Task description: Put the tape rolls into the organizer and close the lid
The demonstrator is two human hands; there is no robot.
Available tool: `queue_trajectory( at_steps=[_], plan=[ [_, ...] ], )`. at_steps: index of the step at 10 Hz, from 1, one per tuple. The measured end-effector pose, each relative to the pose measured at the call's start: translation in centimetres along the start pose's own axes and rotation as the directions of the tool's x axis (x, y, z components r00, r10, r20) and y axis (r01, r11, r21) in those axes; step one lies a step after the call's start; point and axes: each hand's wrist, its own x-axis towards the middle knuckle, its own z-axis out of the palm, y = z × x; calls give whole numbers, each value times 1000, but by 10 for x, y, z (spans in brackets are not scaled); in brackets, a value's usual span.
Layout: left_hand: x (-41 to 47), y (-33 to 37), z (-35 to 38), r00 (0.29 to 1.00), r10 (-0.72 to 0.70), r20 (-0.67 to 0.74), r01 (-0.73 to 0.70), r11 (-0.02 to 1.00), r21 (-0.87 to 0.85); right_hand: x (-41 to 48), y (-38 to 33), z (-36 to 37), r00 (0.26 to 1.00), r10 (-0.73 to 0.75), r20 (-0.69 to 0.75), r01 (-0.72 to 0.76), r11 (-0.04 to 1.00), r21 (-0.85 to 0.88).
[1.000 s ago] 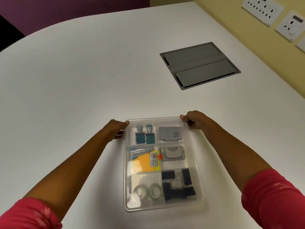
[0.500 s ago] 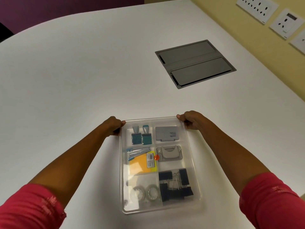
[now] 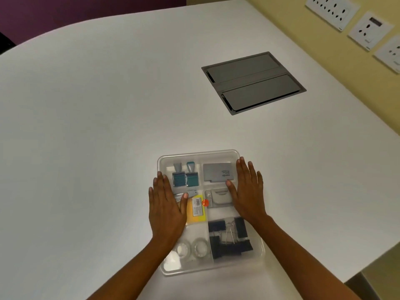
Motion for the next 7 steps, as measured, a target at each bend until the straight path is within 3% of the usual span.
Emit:
queue_trajectory(
  at_steps=[5, 6, 7],
  plan=[
    [-4, 6, -8, 1000, -23, -9, 22, 997, -74, -2, 0, 0, 1000, -6, 19, 7, 999, -51],
    [-3, 7, -12, 999, -33, -1, 33, 987, -158, -5, 0, -3, 1000, -24, 12, 25, 999, -42],
    [1, 6, -27, 999, 26, -34, -31, 989, -141, -2, -7, -13, 999, -35, 5, 36, 993, -111]
  ],
)
